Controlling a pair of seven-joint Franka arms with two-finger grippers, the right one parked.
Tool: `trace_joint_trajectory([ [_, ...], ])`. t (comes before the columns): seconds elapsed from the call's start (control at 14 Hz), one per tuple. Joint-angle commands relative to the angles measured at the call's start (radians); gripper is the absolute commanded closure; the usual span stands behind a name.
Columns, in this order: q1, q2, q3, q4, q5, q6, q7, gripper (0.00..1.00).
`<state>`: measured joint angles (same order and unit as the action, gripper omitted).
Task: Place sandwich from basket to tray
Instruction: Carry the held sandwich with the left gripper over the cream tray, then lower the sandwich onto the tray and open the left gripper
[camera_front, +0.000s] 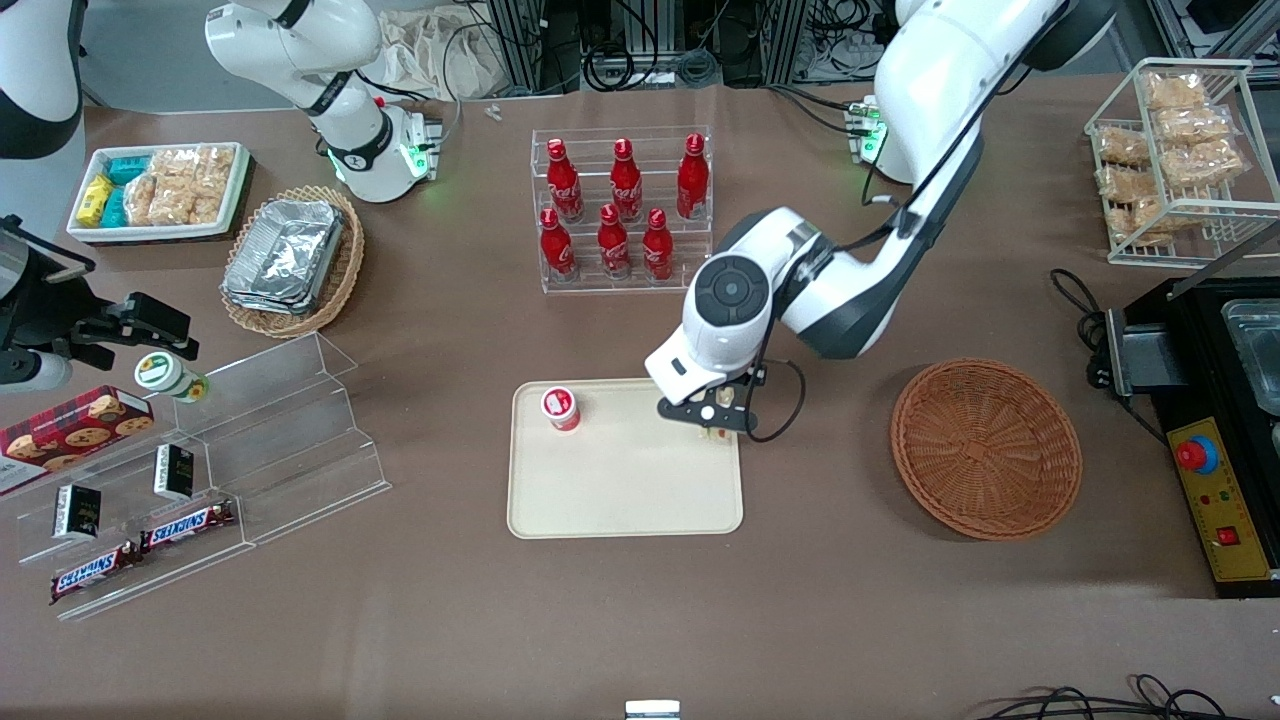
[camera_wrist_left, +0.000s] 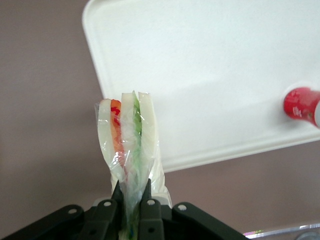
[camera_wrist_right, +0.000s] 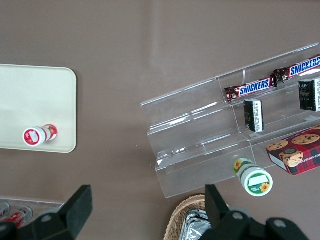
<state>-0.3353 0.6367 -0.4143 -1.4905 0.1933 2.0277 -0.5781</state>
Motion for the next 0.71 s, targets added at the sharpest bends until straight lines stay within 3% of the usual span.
trace_joint_trajectory([
  [0.0, -0.007, 0.073, 0.008, 0.052, 0.021, 0.061, -0.008, 1.00],
  [0.43, -0.005, 0.156, 0.064, 0.058, 0.029, 0.213, -0.006, 1.00],
  [0.5, -0.005, 0.162, 0.066, 0.065, 0.029, 0.218, -0.008, 0.95],
  [0.57, -0.004, 0.164, 0.068, 0.068, 0.028, 0.218, -0.008, 0.81],
  [0.64, -0.004, 0.162, 0.066, 0.069, 0.028, 0.218, -0.008, 0.38],
])
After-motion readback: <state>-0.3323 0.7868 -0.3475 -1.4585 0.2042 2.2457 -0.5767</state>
